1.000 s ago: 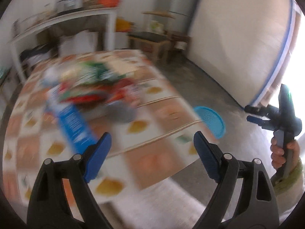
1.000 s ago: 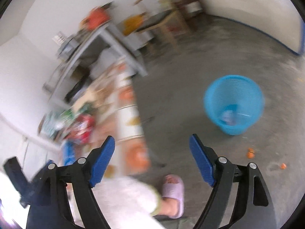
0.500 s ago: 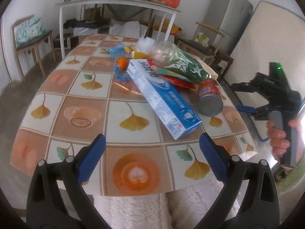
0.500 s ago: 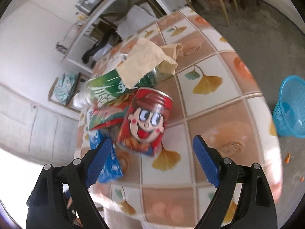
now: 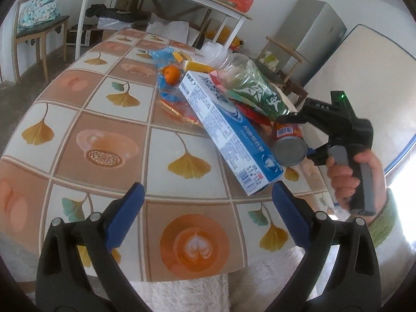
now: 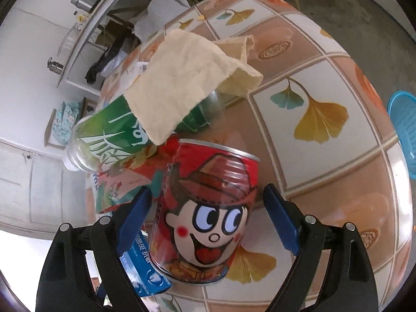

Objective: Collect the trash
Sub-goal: 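Grasp the red cartoon can with the right tool while the left tool grasps the toothpaste box, then carry the can and toothpaste box over the blue wastebasket with both tools, then open both tools to drop the can and toothpaste box into the wastebasket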

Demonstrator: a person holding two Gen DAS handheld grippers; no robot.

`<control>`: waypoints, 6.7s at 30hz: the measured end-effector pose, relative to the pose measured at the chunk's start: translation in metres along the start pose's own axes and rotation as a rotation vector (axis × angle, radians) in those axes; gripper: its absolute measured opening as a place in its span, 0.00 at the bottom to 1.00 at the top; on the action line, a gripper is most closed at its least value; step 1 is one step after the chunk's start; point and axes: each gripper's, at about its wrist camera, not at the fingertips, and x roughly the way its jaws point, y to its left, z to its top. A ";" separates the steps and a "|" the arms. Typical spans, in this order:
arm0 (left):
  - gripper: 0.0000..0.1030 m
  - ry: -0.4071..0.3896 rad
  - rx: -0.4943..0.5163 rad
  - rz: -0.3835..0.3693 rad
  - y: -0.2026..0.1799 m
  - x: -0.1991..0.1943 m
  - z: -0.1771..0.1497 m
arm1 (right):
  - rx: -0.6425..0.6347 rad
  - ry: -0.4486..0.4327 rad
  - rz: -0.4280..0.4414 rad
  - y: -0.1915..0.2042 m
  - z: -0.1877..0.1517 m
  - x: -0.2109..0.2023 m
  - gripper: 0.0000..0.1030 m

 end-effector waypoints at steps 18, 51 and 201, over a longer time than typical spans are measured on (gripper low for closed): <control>0.92 0.089 0.020 0.161 -0.054 0.087 0.049 | -0.061 -0.008 0.036 -0.037 -0.045 -0.042 0.68; 0.63 0.203 -0.054 0.246 -0.027 0.008 -0.013 | -0.274 0.057 0.027 -0.023 -0.064 -0.050 0.68; 0.72 0.411 0.433 -0.348 -0.423 0.222 0.006 | 0.612 -0.343 0.018 -0.490 -0.067 -0.163 0.75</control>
